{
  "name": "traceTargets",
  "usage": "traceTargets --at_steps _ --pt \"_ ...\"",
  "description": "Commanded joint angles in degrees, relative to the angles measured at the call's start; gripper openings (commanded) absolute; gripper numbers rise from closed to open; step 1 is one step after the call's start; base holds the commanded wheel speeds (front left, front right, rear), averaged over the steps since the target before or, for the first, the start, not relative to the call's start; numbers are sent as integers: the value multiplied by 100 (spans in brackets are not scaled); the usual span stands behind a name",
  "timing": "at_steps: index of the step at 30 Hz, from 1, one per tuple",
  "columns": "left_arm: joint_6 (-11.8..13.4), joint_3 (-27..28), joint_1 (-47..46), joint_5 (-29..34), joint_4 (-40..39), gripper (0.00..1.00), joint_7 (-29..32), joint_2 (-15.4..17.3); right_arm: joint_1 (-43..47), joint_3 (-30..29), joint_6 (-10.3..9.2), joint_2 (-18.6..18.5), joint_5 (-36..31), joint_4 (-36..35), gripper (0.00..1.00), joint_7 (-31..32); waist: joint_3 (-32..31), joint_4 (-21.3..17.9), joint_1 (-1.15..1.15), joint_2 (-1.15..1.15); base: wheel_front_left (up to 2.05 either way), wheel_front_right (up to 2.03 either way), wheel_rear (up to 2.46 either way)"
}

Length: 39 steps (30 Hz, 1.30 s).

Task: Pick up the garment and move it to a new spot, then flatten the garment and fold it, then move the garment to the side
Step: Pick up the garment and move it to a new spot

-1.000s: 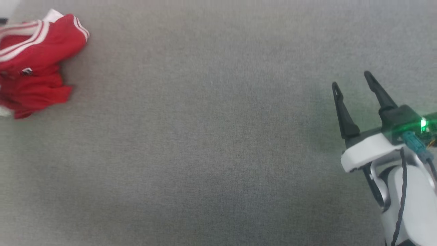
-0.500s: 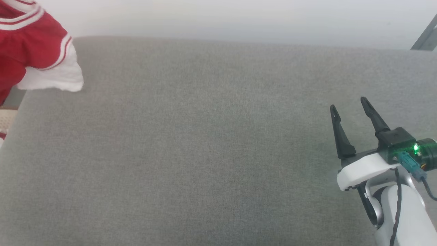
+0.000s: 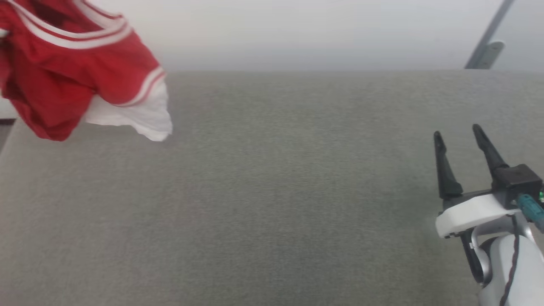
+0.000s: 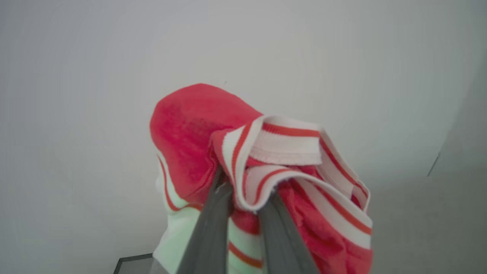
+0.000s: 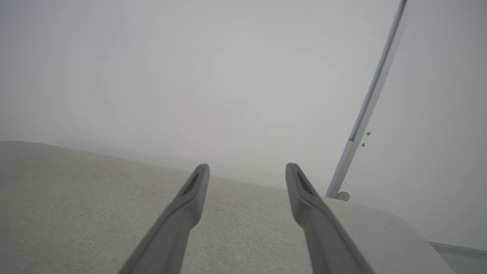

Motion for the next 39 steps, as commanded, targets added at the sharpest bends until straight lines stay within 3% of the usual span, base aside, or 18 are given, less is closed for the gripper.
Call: traceTargets --at_steps 1,10,18,24,30,35,39 --pt "163 14 164 -109 -473 0 177 -14 59 -91 -6 2 -35 -31 100 -53 10 -246 0 0 0 0 0" --pt "635 -265 272 -95 -1886 0 700 -207 67 -346 -6 50 -132 -76 100 -102 114 -865 0 0 0 0 0" --pt "746 -944 -40 -53 -2447 0 939 -962 44 -599 -6 188 -211 -57 100 -187 327 -1272 0 0 0 0 0" --pt "721 -1464 297 16 -2263 0 1010 -1269 85 -706 -6 290 -255 23 100 -246 476 -1323 0 0 0 0 0" --pt "823 -1817 981 22 -1827 0 1025 -1314 88 -738 -6 351 -265 162 100 -300 530 -1287 0 0 0 0 0" --pt "875 -1970 1570 -68 -1232 0 890 -1347 83 -713 -6 383 -252 259 100 -332 561 -1231 0 0 0 0 0" --pt "747 -2084 1861 -160 -574 0 734 -1449 55 -698 -6 394 -246 303 100 -342 564 -1175 0 0 0 0 0"
